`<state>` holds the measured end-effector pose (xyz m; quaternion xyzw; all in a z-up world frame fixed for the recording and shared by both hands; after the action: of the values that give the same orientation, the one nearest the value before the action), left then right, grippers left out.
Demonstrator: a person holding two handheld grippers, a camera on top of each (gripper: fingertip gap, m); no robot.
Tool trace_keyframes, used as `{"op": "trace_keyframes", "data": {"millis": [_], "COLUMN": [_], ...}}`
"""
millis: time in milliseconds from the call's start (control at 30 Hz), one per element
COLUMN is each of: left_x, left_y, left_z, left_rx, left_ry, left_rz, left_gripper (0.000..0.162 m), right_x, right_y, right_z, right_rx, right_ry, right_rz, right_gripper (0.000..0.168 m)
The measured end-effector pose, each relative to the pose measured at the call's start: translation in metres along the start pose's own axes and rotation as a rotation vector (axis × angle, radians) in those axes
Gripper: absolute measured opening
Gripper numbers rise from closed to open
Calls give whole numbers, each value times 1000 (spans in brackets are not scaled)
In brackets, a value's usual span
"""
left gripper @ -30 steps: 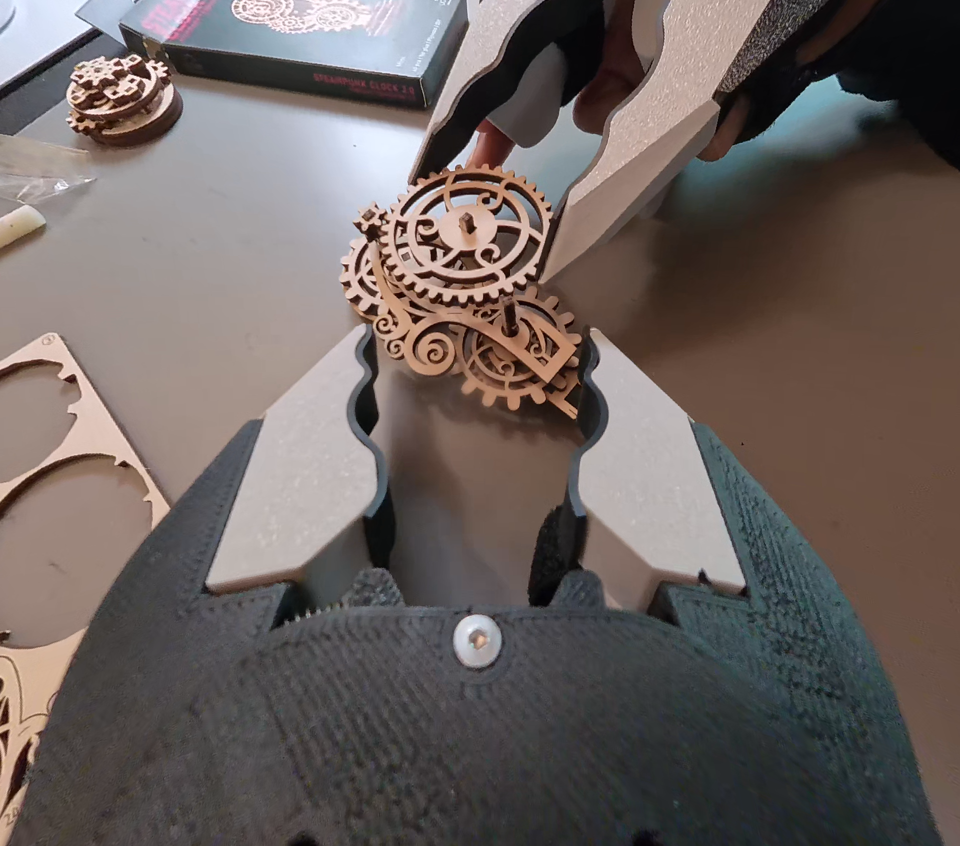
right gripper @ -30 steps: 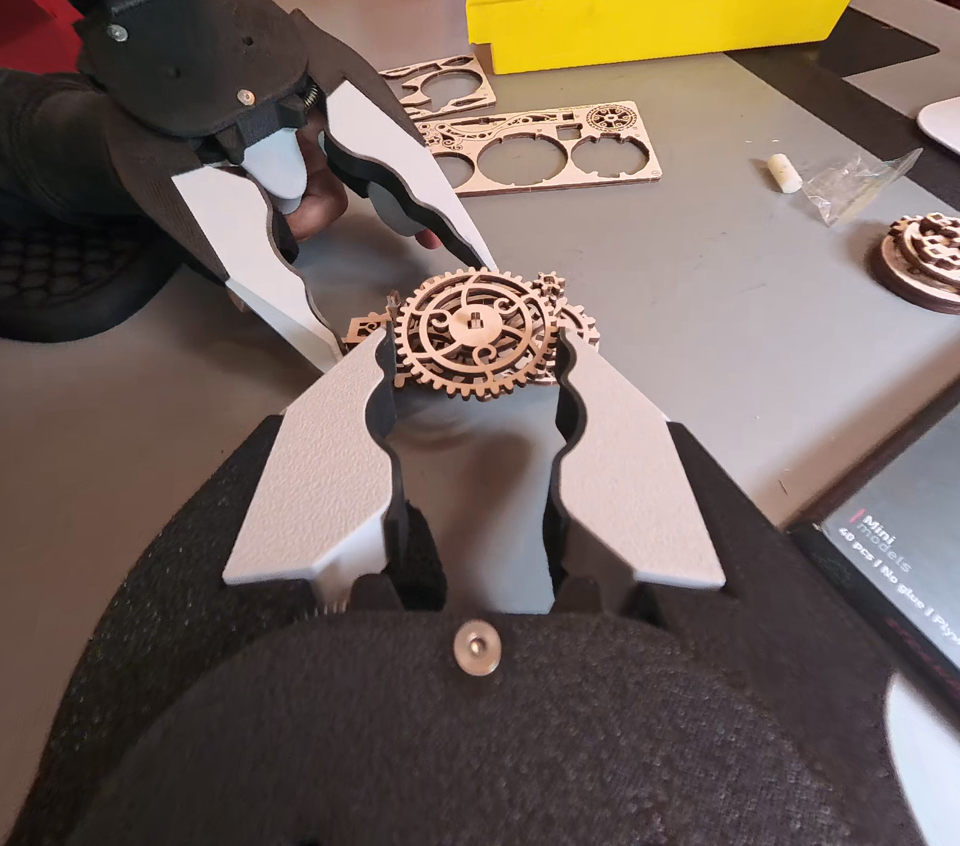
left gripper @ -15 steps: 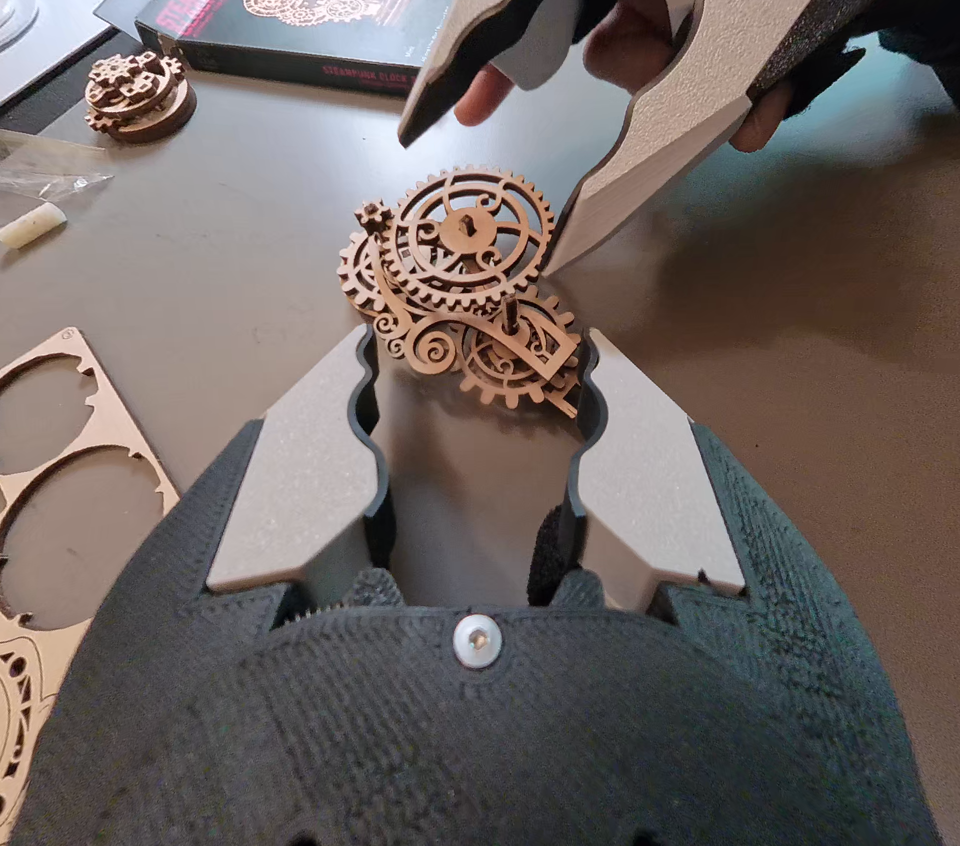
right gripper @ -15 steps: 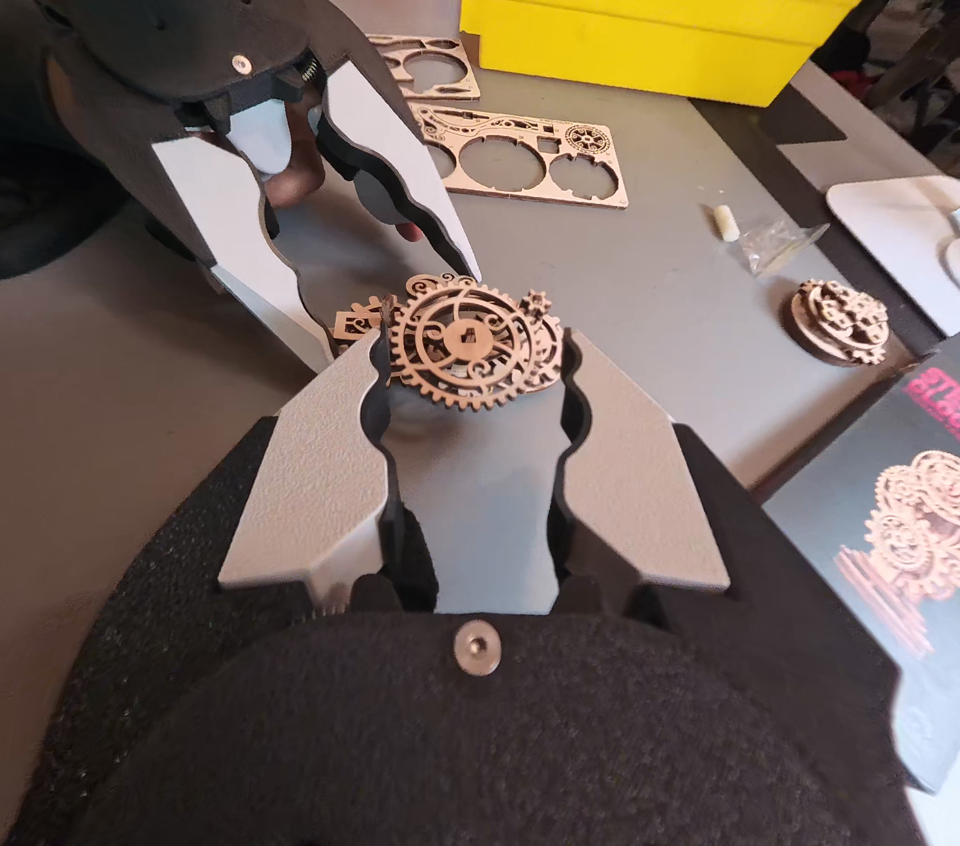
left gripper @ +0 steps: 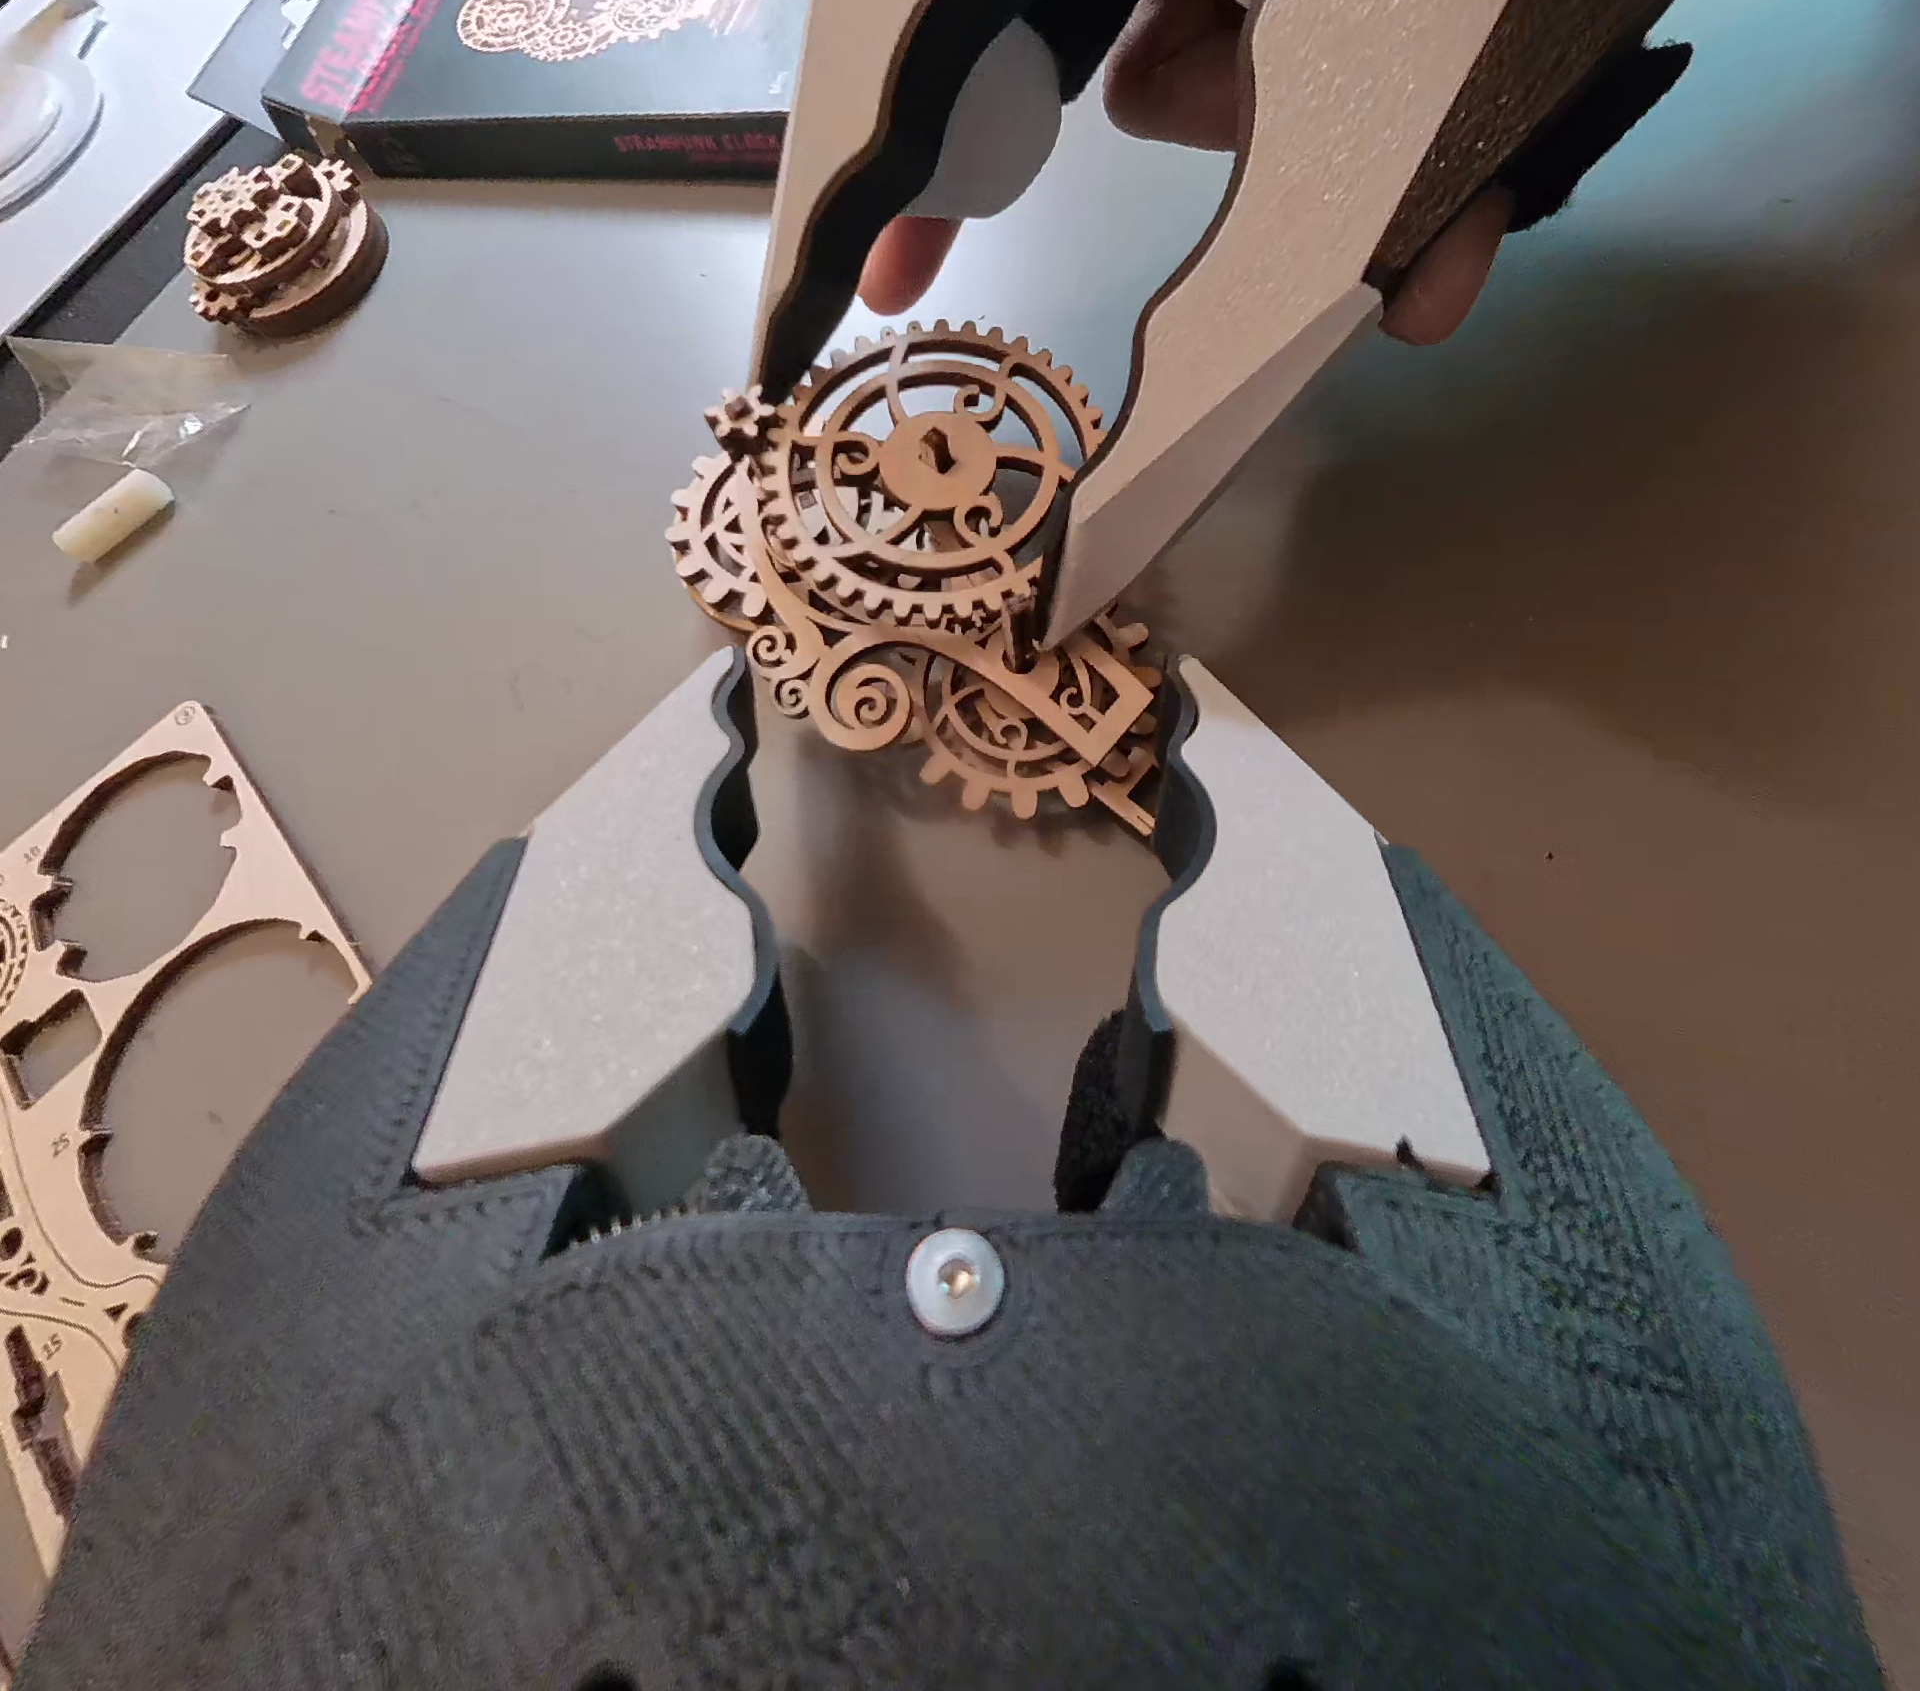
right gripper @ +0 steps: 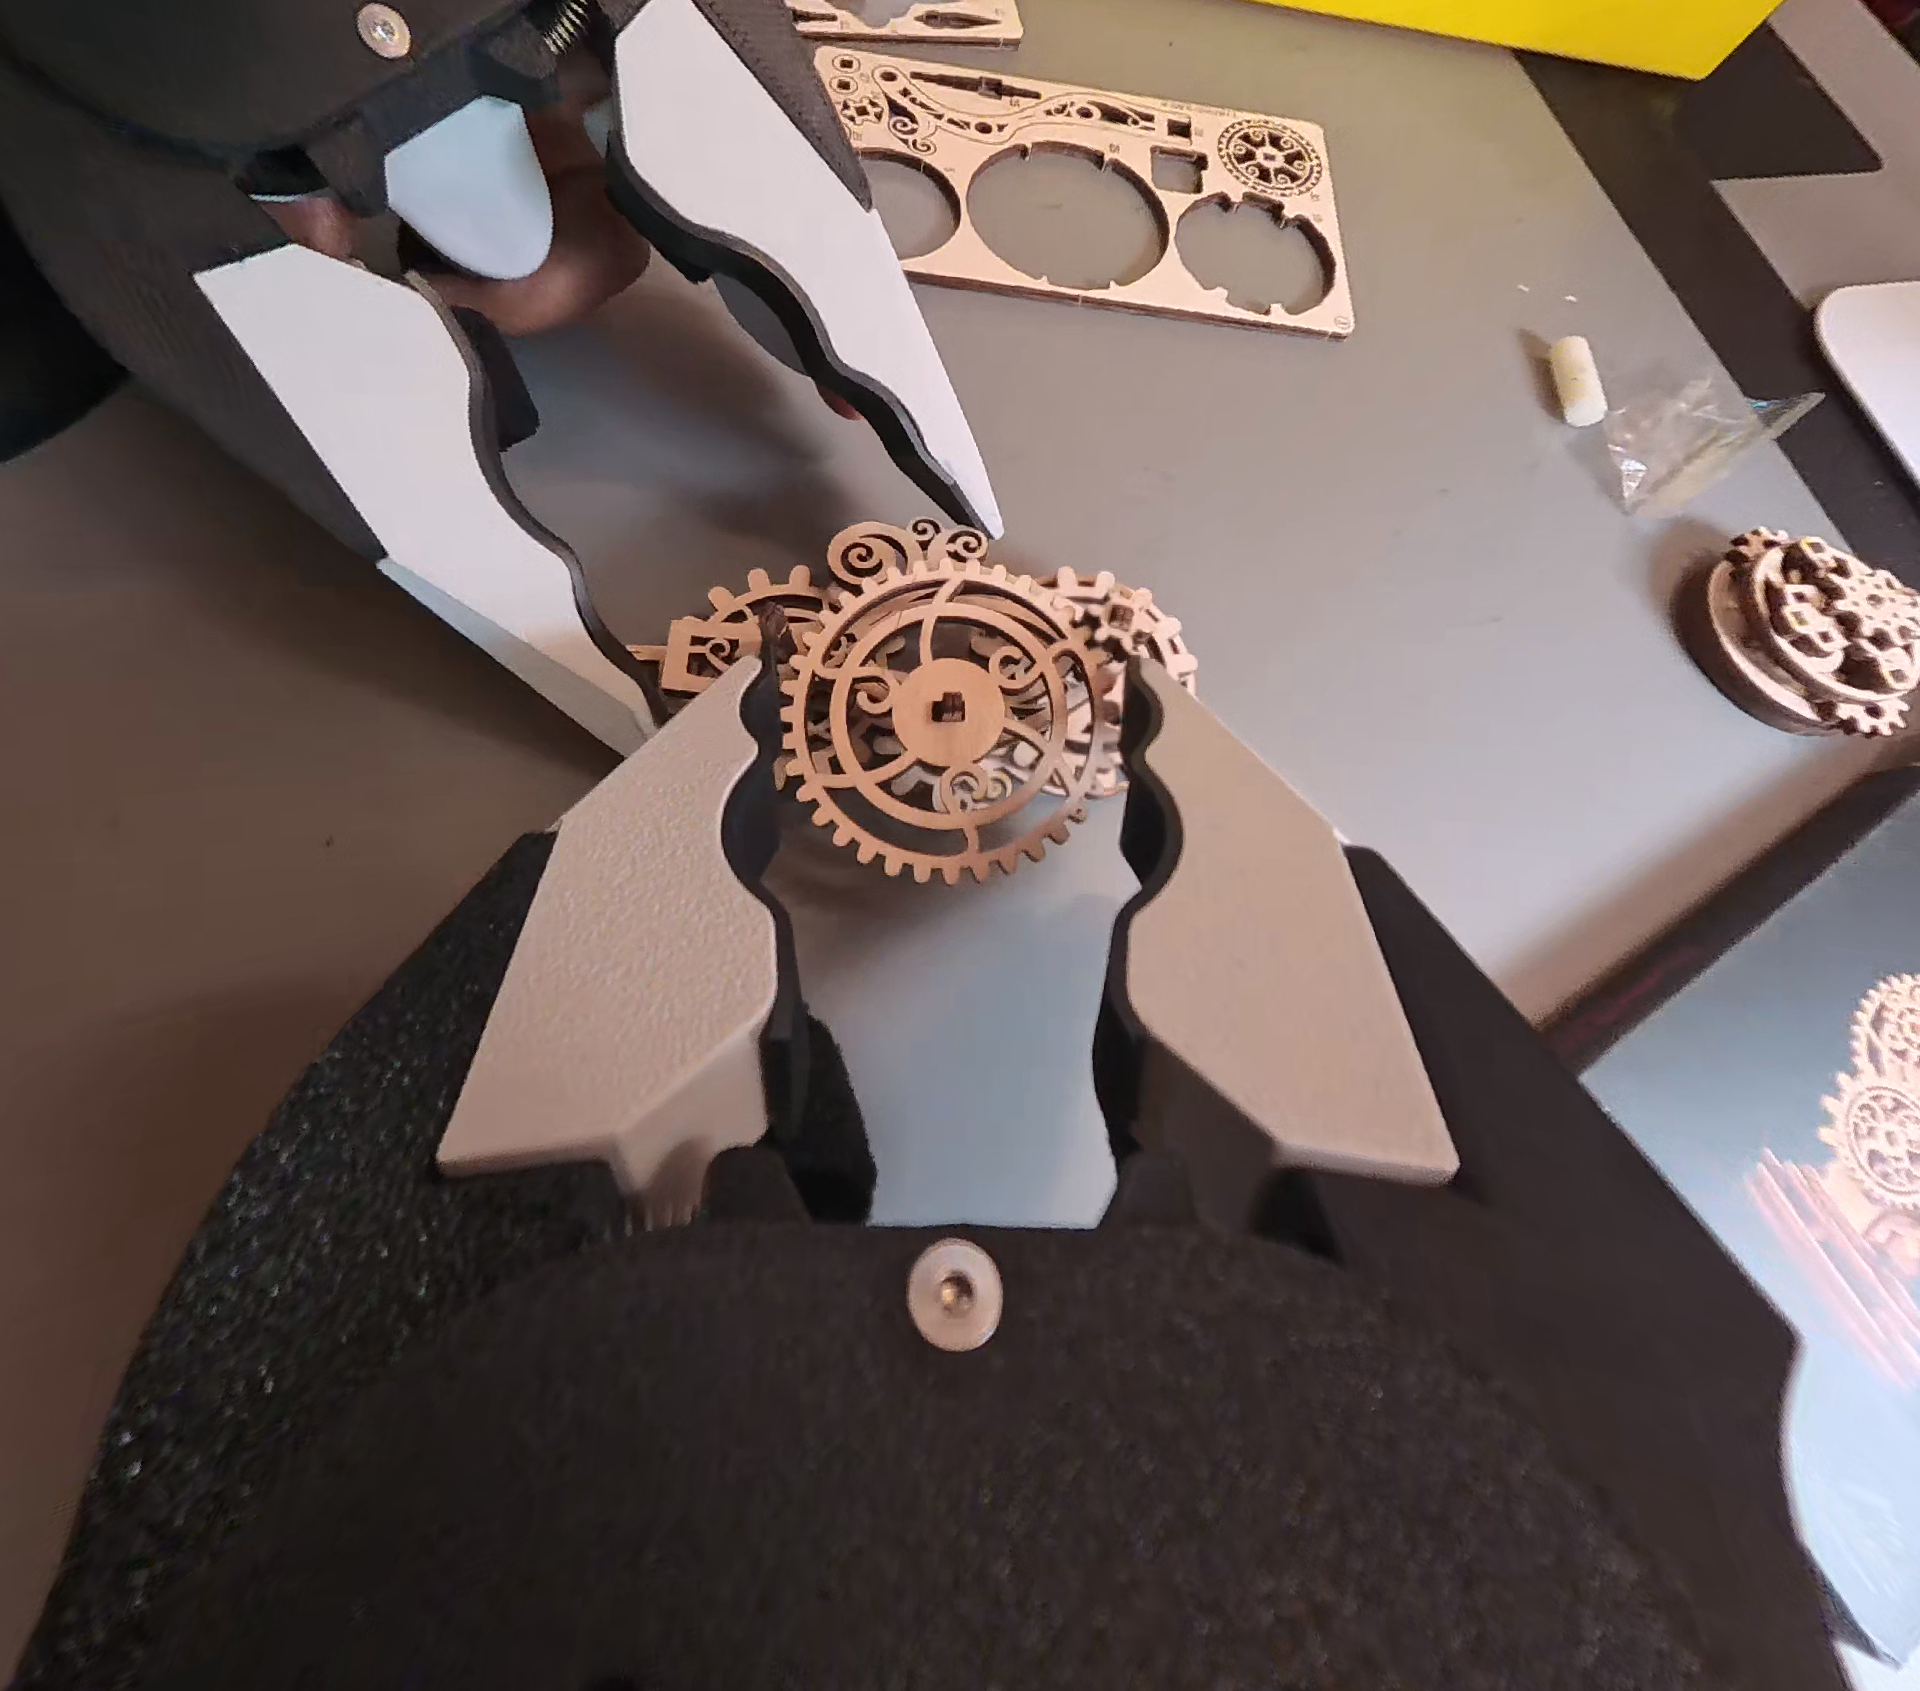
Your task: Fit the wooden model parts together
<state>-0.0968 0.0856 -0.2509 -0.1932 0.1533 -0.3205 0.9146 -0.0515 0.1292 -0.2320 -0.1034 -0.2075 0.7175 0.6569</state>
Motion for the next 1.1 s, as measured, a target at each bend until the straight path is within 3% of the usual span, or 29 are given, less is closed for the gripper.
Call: {"op": "trace_keyframes", "data": {"millis": [533, 1100], "left_x": [-1, -4], "left_y": [0, -10], "left_z": [0, 4], "left_rx": [-1, 70], "left_ry": [-24, -157], "left_rz": [-8, -65], "left_gripper": [73, 70], "right_x": [2, 5], "right_y": [-4, -3], "right_z": [0, -4], "right_rx": [101, 62], "right_ry": [8, 6], "right_rz": [0, -2], "right_gripper": [63, 63]}}
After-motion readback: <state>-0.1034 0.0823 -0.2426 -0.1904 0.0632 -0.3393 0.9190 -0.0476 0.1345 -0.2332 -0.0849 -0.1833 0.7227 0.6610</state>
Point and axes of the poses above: each gripper's, where its closed fingertips meet, y out along the fingers, z out of its top, x = y × z across the jaws, the point moved 4 cm from there along -y, back along the fingers, and after that the axes turned 10 degrees about x, right-handed, at the moved point
